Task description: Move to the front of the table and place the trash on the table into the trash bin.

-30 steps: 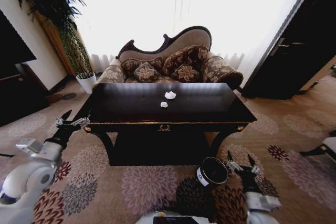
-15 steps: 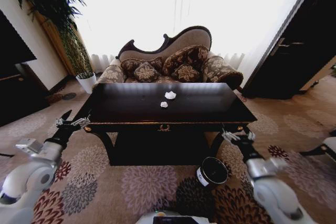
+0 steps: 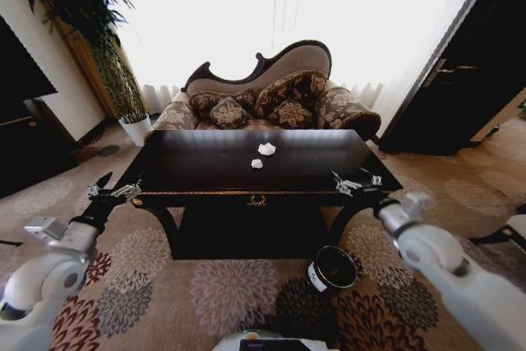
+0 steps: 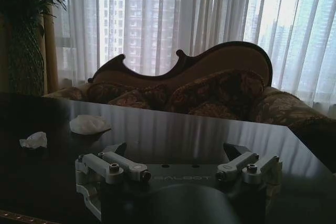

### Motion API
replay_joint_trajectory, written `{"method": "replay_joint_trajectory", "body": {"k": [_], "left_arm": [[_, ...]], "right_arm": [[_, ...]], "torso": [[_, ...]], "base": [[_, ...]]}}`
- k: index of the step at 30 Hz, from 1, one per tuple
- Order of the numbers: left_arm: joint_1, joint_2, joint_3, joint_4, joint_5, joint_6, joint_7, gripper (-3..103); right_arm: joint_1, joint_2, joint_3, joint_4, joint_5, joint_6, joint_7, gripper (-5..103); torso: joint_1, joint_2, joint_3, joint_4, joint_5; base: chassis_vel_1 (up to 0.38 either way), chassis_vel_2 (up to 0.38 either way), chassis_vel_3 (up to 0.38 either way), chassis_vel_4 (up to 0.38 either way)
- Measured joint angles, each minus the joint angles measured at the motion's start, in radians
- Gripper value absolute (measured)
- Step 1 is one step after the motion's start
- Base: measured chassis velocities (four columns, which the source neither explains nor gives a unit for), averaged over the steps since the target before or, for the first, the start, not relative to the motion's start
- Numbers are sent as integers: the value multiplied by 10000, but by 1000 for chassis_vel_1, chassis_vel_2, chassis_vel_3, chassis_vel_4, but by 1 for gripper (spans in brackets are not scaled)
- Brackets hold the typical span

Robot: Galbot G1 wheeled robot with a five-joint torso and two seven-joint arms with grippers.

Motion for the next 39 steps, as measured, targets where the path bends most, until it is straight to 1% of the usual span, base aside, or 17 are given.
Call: {"method": "replay_joint_trajectory", "body": {"k": [3, 4, 6, 8, 9, 12, 13, 14, 15, 16, 17, 18, 22, 23, 27, 32, 39], "left_arm": [[0, 0, 0, -1, 0, 0, 0, 100], [0, 0, 0, -1, 0, 0, 0, 100], [0, 0, 0, 0, 1, 0, 0, 100], [0, 0, -1, -1, 0, 0, 0, 100], [0, 0, -1, -1, 0, 0, 0, 100], [0, 0, -1, -1, 0, 0, 0, 100], [0, 0, -1, -1, 0, 0, 0, 100], [0, 0, 0, 0, 0, 0, -2, 100], [0, 0, 0, -1, 0, 0, -1, 100], [0, 0, -1, 0, 0, 0, -3, 100], [0, 0, 0, 0, 0, 0, 0, 100], [0, 0, 0, 0, 0, 0, 0, 100], [0, 0, -1, -1, 1, 0, -1, 100], [0, 0, -1, -1, 1, 0, -1, 100], [0, 0, -1, 0, 1, 0, -3, 100], [0, 0, -1, -1, 0, 0, -2, 100], [0, 0, 0, -1, 0, 0, -2, 100]], "right_arm": [[1372, -623, -993, -485, 460, -157, 36, 100], [1372, -623, -993, -485, 460, -157, 36, 100], [2272, -794, -1792, -785, 628, -223, 88, 100], [3499, -813, -3091, -1184, 756, -334, 172, 100], [3499, -813, -3091, -1184, 756, -334, 172, 100], [5651, -558, -5160, -1678, 949, -539, 360, 100], [5651, -558, -5160, -1678, 949, -539, 360, 100], [6311, -437, -5782, -1822, 1048, -612, 453, 100], [6421, -413, -5893, -1848, 1065, -626, 466, 100], [7431, -142, -6981, -2151, 1180, -721, 598, 100], [7911, 9, -7483, -2318, 1218, -766, 654, 100], [7911, 9, -7483, -2318, 1218, -766, 654, 100], [9646, 596, -9185, -2929, 1215, -851, 765, 100], [9646, 596, -9185, -2929, 1215, -851, 765, 100], [10976, 1191, -10496, -3625, 1179, -879, 821, 100], [11850, 1679, -11614, -4366, 1126, -887, 818, 100], [12273, 2337, -12398, -4935, 780, -871, 775, 100]], "torso": [[-1, 0, 0, 0, 0], [-1, 0, 0, 0, 0], [0, 0, 0, 1, -3], [0, 0, 0, 1, 1], [0, 0, 0, 1, 1], [0, 0, 0, 0, 2], [0, 0, 0, 0, 2], [0, 0, -1, 2, -4], [0, 0, -1, 2, -4], [1, 0, 0, 3, 1], [0, -1, 0, 2, -1], [0, -1, 0, 2, -1], [0, -1, 0, 2, 1], [0, -1, 0, 2, 1], [0, 0, 0, 3, -2], [1, -1, 0, 1, -3], [-1, 0, -1, -1, 0]], "base": [[0, 0, 0, 0], [0, 0, 0, 0], [0, 0, 0, 0], [0, 0, 0, 0], [0, 0, 0, 0], [0, 0, 0, 0], [0, 0, 0, 0], [0, 0, 0, 0], [0, 0, 0, 0], [0, 0, 0, 0], [0, 0, 0, 0], [0, 0, 0, 0], [0, 0, 0, 0], [0, 0, 0, 0], [0, 0, 0, 0], [0, 0, 0, 0], [0, 0, 0, 0]]}}
